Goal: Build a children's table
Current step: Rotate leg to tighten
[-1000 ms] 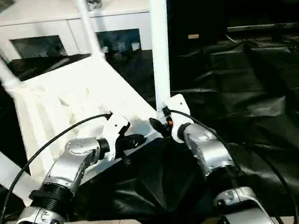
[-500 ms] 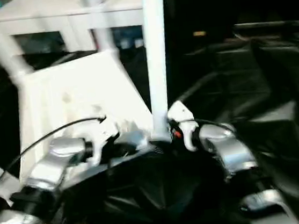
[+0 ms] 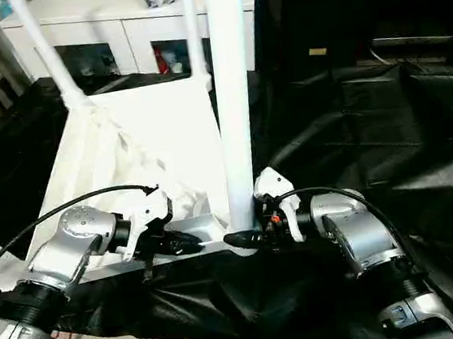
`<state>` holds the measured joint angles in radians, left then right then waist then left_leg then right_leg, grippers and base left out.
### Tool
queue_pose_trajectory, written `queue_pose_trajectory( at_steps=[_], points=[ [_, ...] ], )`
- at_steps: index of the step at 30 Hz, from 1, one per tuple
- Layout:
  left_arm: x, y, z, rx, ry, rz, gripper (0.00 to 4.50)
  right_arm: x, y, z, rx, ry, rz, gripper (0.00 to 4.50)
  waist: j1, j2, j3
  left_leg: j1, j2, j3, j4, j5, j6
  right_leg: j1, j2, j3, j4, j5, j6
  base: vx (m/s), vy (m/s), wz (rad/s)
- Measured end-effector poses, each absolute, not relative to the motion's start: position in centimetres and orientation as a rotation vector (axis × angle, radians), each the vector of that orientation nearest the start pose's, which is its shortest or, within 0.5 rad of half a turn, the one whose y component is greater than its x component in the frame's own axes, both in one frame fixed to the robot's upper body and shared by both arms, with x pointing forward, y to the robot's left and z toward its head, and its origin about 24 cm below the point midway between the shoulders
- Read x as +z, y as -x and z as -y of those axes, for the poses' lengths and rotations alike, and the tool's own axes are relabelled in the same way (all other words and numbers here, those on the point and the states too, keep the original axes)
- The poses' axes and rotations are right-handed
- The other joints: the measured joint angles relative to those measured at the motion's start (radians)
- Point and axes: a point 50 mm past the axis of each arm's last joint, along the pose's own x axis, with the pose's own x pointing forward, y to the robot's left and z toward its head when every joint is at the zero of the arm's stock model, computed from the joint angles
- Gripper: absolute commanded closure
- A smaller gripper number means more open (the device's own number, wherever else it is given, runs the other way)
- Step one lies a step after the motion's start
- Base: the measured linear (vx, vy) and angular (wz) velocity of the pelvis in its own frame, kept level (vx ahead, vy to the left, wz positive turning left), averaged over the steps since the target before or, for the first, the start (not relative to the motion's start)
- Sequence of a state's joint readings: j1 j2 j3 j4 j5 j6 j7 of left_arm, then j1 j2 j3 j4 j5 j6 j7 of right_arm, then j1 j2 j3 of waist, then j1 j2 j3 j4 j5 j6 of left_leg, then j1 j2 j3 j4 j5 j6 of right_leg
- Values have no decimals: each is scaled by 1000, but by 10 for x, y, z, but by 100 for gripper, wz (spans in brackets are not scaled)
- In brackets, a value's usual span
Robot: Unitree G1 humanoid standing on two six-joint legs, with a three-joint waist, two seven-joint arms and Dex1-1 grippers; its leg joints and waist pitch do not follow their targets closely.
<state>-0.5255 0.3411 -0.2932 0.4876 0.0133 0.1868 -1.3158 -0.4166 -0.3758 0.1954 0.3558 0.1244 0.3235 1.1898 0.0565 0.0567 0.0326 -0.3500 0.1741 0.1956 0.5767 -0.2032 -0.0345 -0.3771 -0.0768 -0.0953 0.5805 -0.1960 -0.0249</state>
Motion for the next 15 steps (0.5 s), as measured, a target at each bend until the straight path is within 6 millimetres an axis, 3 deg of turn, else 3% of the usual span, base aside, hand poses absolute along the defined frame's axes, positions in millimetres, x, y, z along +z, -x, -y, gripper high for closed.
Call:
queue_pose_trajectory(
  at_steps=[5,13,15],
  points=[
    [42,-299,-121,-1416,-305,-498,450,39,-293,139,1191,94,-451,192,-2,-1,-1,1,0,0,0,0,-1,4,0,0,1,0,0,0,0,0],
    [33,-316,-99,-1123,-250,-460,450,29,-325,122,739,36,-397,194,-52,5,0,16,-2,-1,5,1,-2,13,-2,0,-4,-4,7,0,0,0],
    [32,-318,-91,-1080,-235,-453,450,29,-330,121,657,23,-395,194,-56,5,1,16,-3,-1,5,1,-2,13,-3,0,-5,-4,7,0,0,0]
  ],
)
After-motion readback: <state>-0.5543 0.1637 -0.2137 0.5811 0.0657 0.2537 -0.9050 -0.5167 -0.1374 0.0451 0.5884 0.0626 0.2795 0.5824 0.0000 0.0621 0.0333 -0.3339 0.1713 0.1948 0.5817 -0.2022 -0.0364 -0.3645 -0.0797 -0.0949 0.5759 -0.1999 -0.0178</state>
